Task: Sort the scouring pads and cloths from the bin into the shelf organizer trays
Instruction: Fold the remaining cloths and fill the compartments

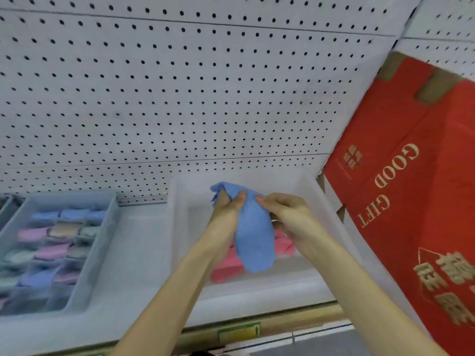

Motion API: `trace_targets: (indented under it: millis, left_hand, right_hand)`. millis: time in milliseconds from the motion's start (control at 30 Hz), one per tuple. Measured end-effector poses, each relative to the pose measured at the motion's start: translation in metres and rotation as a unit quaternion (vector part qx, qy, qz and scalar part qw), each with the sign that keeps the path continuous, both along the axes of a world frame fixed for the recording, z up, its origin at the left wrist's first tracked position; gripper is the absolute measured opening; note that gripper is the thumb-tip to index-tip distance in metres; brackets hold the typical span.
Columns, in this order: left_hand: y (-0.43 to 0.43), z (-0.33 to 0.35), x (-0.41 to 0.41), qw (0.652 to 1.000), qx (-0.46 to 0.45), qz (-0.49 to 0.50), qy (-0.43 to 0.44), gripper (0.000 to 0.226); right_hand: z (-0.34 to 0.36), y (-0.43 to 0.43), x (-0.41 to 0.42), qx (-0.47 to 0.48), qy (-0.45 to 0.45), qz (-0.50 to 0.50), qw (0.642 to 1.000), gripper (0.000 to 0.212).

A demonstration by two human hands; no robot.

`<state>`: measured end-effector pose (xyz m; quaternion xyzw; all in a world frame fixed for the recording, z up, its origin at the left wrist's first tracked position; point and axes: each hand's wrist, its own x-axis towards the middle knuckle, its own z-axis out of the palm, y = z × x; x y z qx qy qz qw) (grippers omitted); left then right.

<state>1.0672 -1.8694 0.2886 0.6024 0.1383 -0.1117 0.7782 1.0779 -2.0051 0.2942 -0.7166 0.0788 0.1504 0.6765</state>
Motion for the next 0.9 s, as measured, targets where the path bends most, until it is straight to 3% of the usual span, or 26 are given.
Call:
trace_targets:
  millis: [133, 233, 367, 500, 600, 667, 800, 900]
  left_hand:
    - [0.007, -0.008, -0.005, 0.999, -0.024, -0.028, 0.004, 0.021]
    - [0.003, -0.015, -0.008, 0.999, -0.018, -0.031, 0.034, 0.029]
    - [0.0, -0.021, -0.01, 0.997, -0.034, -0.057, 0.033, 0.034]
    - [0.013, -0.021, -0.007, 0.996, 0.062, -0.063, -0.004, 0.03]
    - [0.021, -0.02, -0.004, 0.988, 0.152, -0.007, -0.031, 0.038]
    - [0.024, -0.02, -0.003, 0.981, 0.186, 0.039, -0.048, 0.045]
    - [0.031, -0.009, -0.002, 0.978, 0.172, 0.004, -0.122, 0.023]
    - [0.035, 0.002, 0.0, 0.975, 0.17, -0.055, -0.132, 0.022]
  right_hand:
    - [-0.012, 0.007, -0.001, -0.027, -0.082, -0.048, 0.995, 0.024]
    - [-0.024, 0.016, -0.007, -0.106, -0.146, -0.07, 0.981, 0.023]
    - [-0.036, 0.019, -0.016, -0.153, -0.161, -0.06, 0.973, 0.012]
    - [-0.034, 0.009, -0.012, -0.098, -0.124, -0.027, 0.987, 0.03]
    - [-0.026, 0.0, -0.007, -0.028, -0.089, -0.038, 0.995, 0.014]
    - [-0.021, 0.0, -0.006, -0.012, -0.084, -0.048, 0.995, 0.022]
    - [-0.01, 0.003, -0.004, -0.022, -0.119, -0.011, 0.993, 0.025]
    - [0.0, 0.002, -0.001, -0.033, -0.14, 0.001, 0.99, 0.029]
